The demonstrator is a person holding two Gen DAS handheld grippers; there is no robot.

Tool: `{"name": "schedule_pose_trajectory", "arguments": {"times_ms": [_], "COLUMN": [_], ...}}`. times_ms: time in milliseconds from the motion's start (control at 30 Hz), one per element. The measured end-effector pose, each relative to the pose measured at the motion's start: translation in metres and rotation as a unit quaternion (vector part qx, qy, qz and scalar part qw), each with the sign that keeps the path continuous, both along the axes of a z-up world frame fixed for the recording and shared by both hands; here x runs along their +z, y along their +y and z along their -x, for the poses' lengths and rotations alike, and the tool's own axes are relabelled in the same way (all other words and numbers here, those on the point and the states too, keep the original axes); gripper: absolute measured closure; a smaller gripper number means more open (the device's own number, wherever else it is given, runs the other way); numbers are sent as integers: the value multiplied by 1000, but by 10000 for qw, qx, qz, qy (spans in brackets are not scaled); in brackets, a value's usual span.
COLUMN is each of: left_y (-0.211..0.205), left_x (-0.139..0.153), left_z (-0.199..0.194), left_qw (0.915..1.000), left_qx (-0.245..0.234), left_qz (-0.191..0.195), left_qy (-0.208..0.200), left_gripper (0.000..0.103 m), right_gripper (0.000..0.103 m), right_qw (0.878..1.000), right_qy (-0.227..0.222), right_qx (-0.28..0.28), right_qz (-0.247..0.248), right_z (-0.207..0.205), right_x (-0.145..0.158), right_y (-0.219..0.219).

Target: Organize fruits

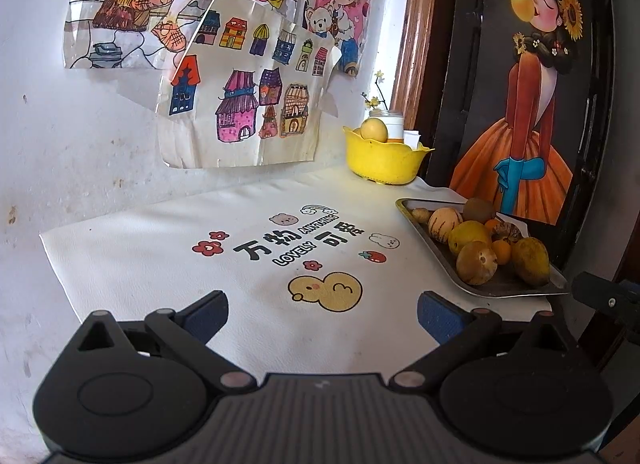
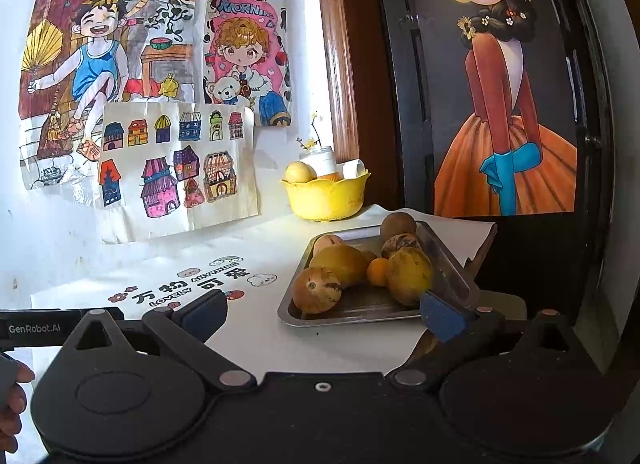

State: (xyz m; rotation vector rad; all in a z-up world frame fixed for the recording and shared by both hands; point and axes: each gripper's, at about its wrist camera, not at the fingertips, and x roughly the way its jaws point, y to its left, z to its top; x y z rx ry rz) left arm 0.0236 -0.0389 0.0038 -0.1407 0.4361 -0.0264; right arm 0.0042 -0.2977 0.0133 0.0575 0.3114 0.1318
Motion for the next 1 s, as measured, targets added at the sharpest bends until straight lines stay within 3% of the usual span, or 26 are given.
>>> {"name": "schedule_pose_trajectory", "arguments": {"times_ms": [1000], "left_y": [0], "left_x": [1], "left_z": [2], "left_qw": [9998], "left_qx": [170], "left_qz": [-105], "left_qy": [54], "left_gripper": [0], "right_gripper": [1], "right_qw": [10000], "right_qy": [78], "right_qx": [-17], "right_qz": [-29], "right_z": [-2], "right_x": [-6], "right_y": [1]}}
